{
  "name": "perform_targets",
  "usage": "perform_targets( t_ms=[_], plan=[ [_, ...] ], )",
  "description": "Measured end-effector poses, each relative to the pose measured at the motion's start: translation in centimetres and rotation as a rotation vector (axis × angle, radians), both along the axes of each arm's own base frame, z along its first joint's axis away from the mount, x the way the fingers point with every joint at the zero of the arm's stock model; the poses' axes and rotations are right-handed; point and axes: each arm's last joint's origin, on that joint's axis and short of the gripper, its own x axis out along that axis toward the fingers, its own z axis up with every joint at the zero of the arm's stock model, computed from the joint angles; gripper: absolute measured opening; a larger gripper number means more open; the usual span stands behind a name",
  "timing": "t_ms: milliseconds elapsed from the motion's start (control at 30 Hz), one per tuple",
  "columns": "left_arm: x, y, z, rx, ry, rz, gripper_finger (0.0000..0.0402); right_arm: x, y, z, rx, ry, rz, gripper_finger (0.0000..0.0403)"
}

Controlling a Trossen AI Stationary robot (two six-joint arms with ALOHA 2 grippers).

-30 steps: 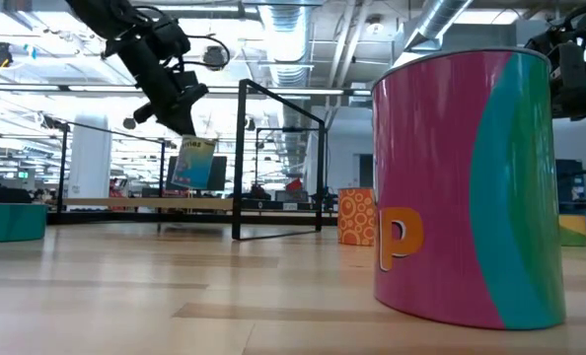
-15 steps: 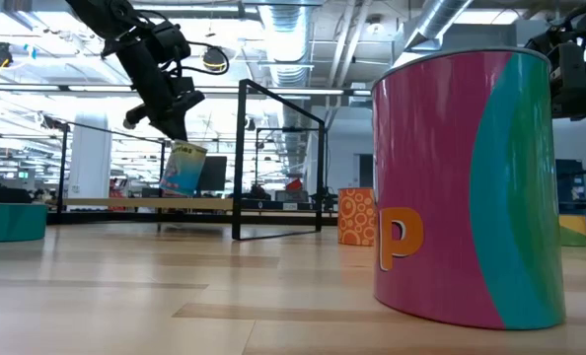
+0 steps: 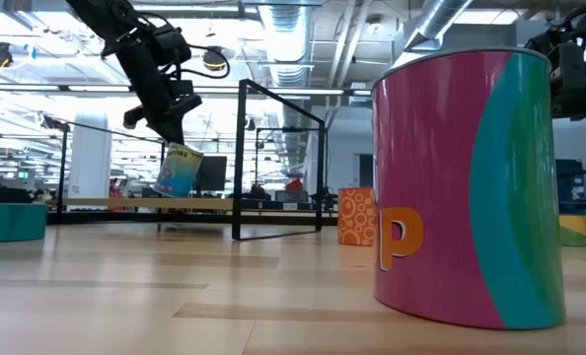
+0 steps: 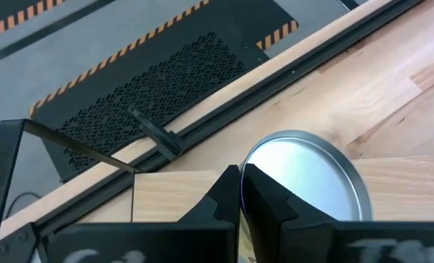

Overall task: Pick and place cans onto a shelf
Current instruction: Put the top canned cherries on the shelf

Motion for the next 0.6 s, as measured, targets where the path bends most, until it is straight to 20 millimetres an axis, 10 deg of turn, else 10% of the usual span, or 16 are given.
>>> perform_targets(
  t_ms=[600],
  plan=[
    [-0.24,-0.29,-0.31,-0.036,0.035,0.004,0.0009,0.00,0.00,0.01,0.000,0.000,0.000,0.0017]
  ],
)
